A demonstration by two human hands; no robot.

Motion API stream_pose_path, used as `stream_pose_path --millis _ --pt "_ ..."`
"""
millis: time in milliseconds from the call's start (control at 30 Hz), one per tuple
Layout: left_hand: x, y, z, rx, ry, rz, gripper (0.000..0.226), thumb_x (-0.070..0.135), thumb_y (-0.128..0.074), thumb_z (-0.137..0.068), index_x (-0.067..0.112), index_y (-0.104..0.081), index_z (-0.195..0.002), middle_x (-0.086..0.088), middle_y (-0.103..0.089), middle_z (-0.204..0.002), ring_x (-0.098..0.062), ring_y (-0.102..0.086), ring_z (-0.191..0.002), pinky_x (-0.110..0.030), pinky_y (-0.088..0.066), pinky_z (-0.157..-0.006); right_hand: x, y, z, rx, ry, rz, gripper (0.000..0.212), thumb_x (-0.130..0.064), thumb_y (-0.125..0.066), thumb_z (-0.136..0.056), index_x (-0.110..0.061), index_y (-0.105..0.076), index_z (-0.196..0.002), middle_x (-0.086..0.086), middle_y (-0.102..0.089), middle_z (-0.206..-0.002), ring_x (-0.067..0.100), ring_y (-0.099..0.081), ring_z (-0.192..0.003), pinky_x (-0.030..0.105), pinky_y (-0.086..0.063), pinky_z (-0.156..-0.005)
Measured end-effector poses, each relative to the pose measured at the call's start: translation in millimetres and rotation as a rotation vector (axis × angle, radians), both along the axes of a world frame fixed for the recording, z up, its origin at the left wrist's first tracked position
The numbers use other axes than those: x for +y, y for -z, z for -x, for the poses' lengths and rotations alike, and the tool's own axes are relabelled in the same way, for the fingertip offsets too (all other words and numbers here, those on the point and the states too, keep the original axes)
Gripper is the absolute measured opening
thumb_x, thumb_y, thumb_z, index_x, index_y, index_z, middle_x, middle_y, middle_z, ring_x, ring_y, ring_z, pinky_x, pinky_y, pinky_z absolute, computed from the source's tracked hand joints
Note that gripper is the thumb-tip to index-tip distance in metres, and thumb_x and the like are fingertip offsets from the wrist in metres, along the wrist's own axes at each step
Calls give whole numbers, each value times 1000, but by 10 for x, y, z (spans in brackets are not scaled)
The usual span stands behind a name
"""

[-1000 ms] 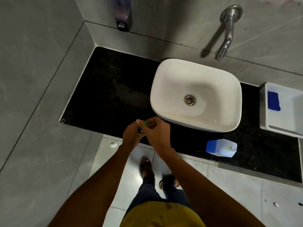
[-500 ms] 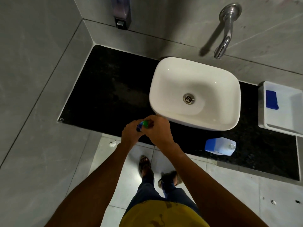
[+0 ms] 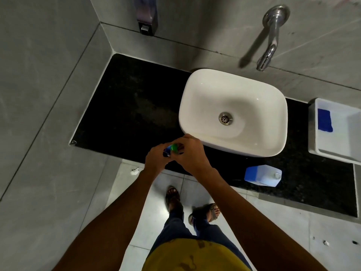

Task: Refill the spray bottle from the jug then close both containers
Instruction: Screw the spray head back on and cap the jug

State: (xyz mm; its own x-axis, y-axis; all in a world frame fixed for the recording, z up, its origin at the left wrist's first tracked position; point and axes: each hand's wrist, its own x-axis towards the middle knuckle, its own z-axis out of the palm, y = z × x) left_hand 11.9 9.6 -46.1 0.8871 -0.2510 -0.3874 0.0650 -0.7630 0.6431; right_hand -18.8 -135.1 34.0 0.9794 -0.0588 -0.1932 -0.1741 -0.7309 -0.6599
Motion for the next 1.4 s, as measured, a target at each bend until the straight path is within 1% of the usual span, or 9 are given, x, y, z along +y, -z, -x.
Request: stream_pose_path --millis 200,367,500,600,767,933,1133,1267,1400 --pt "-5 -20 18 13 -3 15 36 30 -71 -96 8 -68 -124 -14 -74 -117 -28 -69 -113 -37 -54 -103 -2 14 -10 -5 14 5 34 -22 -85 -81 -12 -77 -112 5 -69 -111 20 -68 -93 35 -61 -89" --pt "-6 -46 13 41 -25 15 36 29 -75 -93 9 -69 -123 -13 -75 -117 -28 -71 -112 -40 -56 -102 0 43 -12 -17 -4 -24 32 -22 -85 -81 -13 -77 -111 5 -68 -111 20 -69 -90 35 -62 -86" --pt "13 -63 4 26 -17 38 41 29 -77 -92 9 -69 -127 -11 -75 -117 -27 -72 -111 -42 -58 -100 -28 96 18 -33 39 -83 47 -42 -86 -79 -17 -74 -117 -1 -69 -107 13 -69 -89 29 -61 -84" --pt "27 -67 2 34 -8 73 49 29 -84 -85 13 -68 -129 -8 -75 -119 -24 -72 -111 -41 -59 -100 -60 173 124 -71 159 -144 52 -64 -71 -86 -24 -71 -119 -9 -70 -102 4 -69 -87 21 -61 -81" --pt "95 -53 -66 84 46 112 59 30 -90 -78 15 -67 -130 -5 -74 -123 -23 -70 -114 -44 -57 -104 -181 410 365 -83 229 -128 33 -57 -47 -104 -32 -66 -112 -13 -67 -101 4 -68 -89 33 -62 -78" --pt "280 -108 -277 56 -16 139 62 17 -92 -75 4 -65 -129 -14 -71 -124 -30 -69 -113 -45 -58 -102 -227 646 493 -1 160 -54 28 -43 -46 -107 -25 -65 -117 -5 -63 -115 16 -65 -101 41 -58 -85" --pt "632 -173 -727 91 -42 108 62 6 -91 -75 -1 -63 -130 -19 -70 -124 -33 -70 -114 -47 -58 -103 -126 853 402 118 -17 54 48 -44 -53 -103 -19 -50 -144 7 -54 -143 27 -55 -128 40 -50 -105" --pt "827 -162 -949 94 -23 78 56 9 -90 -76 4 -66 -126 -5 -71 -111 -12 -67 -95 -30 -59 -93 -49 1022 320 141 -146 179 69 -47 -59 -98 -18 -36 -157 11 -33 -164 33 -35 -149 47 -33 -122" --pt "951 -114 -1074 88 17 31 53 14 -88 -80 7 -66 -127 0 -67 -110 -15 -63 -100 -13 -48 -84 -21 1219 279 95 -205 258 77 -54 -49 -101 -16 -21 -163 10 -17 -171 29 -12 -160 49 -16 -129"
